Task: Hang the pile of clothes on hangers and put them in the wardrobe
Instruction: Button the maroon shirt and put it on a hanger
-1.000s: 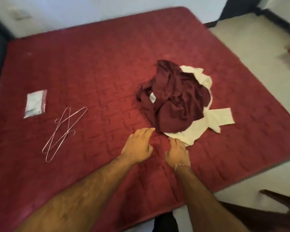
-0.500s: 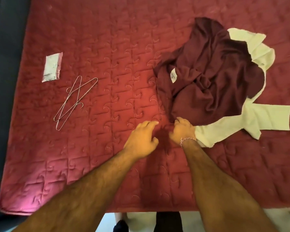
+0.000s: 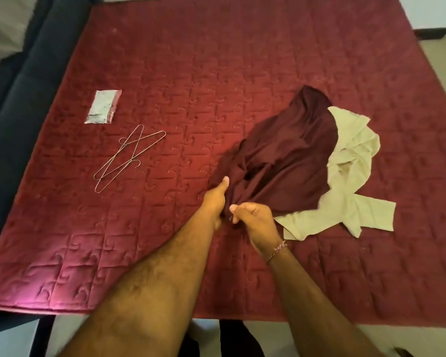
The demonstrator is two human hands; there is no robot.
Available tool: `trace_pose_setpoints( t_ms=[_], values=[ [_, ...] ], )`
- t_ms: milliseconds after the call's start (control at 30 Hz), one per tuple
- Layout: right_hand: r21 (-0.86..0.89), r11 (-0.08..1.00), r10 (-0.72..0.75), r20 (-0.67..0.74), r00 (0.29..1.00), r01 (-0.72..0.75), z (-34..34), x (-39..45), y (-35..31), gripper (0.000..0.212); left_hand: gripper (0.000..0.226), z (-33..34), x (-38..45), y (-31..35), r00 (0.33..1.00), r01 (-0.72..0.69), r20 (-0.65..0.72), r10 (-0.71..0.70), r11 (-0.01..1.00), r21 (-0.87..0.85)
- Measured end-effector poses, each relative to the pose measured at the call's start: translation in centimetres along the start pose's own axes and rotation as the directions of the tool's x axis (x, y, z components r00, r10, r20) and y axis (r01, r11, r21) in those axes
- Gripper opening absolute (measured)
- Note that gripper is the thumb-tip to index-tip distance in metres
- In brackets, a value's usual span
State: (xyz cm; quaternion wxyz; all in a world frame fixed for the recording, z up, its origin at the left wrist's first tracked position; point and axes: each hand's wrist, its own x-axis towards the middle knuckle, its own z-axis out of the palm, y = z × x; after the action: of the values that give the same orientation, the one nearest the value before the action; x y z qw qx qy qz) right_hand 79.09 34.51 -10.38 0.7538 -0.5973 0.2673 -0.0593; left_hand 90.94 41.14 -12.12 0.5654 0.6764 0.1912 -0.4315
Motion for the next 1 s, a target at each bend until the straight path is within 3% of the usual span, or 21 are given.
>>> trace_pose_setpoints(
  t_ms=[33, 100, 200, 267, 300, 367, 433, 500, 567, 633, 700, 833, 933, 1000],
  values=[
    [-0.021, 1.000, 0.011, 0.036, 0.999, -0.011, 0.6, -0.3, 0.1, 0.037, 0.030, -0.3, 0.5, 0.4, 0.990, -0.108, -0.080, 0.118, 0.987, 0.122],
    [-0.121, 0.992, 0.040, 0.047, 0.998, -0.034, 1.4, -1.0, -0.6, 0.038, 0.028, -1.7, 0.2, 1.3, 0.942, -0.252, -0.105, 0.319, 0.877, 0.408],
    [-0.298, 0.954, -0.001, -0.123, 0.992, -0.036, 1.8, -0.2, -1.8, 0.025, 0.028, -4.7, -1.7, 4.6, 0.857, -0.425, 0.084, 0.508, 0.607, 0.672],
    [-0.438, 0.896, -0.181, -0.220, 0.959, 0.069, 2.7, 1.0, -4.5, 0.015, 0.030, -7.7, -4.0, 8.5, 0.773, -0.534, 0.293, 0.563, 0.328, 0.780],
    [-0.560, 0.813, -0.316, -0.191, 0.929, 0.161, 3.0, 1.7, -6.0, 0.028, 0.030, -9.0, -5.3, 10.6, 0.728, -0.584, 0.417, 0.544, 0.175, 0.792],
    [-0.773, 0.524, -0.517, 0.046, 0.855, 0.358, 4.5, 3.4, -9.9, 0.064, 0.023, -11.8, -8.3, 15.0, 0.659, -0.650, 0.606, 0.445, -0.069, 0.757],
    [-0.838, 0.248, -0.553, 0.289, 0.782, 0.485, 6.9, 4.9, -14.1, 0.084, 0.017, -14.3, -11.7, 19.3, 0.587, -0.676, 0.704, 0.399, -0.237, 0.698],
    [-0.812, 0.094, -0.526, 0.451, 0.721, 0.576, 10.1, 6.1, -17.8, 0.075, 0.015, -17.0, -15.3, 23.1, 0.514, -0.645, 0.753, 0.410, -0.394, 0.655],
    [-0.777, 0.033, -0.555, 0.508, 0.658, 0.628, 12.9, 6.9, -21.1, 0.046, 0.014, -19.5, -18.2, 26.2, 0.469, -0.572, 0.758, 0.453, -0.499, 0.651],
    [-0.801, 0.043, -0.621, 0.447, 0.644, 0.597, 16.1, 6.4, -24.6, 0.024, 0.017, -23.1, -21.1, 29.2, 0.401, -0.509, 0.744, 0.534, -0.545, 0.666],
    [-0.849, 0.084, -0.659, 0.345, 0.668, 0.521, 19.4, 5.8, -28.5, 0.019, 0.016, -26.4, -23.9, 32.8, 0.305, -0.480, 0.712, 0.633, -0.543, 0.689],
    [-0.937, 0.019, -0.698, 0.238, 0.675, 0.349, 25.3, 5.1, -33.8, 0.016, 0.015, -31.6, -29.9, 38.0, 0.101, -0.597, 0.585, 0.805, -0.422, 0.683],
    [-0.968, 0.071, -0.731, 0.114, 0.673, 0.241, 28.1, 4.2, -36.2, 0.021, 0.012, -35.0, -33.8, 40.8, 0.044, -0.691, 0.443, 0.895, -0.293, 0.661],
    [-0.993, 0.004, -0.764, 0.075, 0.640, 0.121, 29.0, 3.4, -37.3, 0.016, 0.011, -37.5, -35.7, 42.4, 0.036, -0.697, 0.325, 0.945, -0.209, 0.686]
  ],
)
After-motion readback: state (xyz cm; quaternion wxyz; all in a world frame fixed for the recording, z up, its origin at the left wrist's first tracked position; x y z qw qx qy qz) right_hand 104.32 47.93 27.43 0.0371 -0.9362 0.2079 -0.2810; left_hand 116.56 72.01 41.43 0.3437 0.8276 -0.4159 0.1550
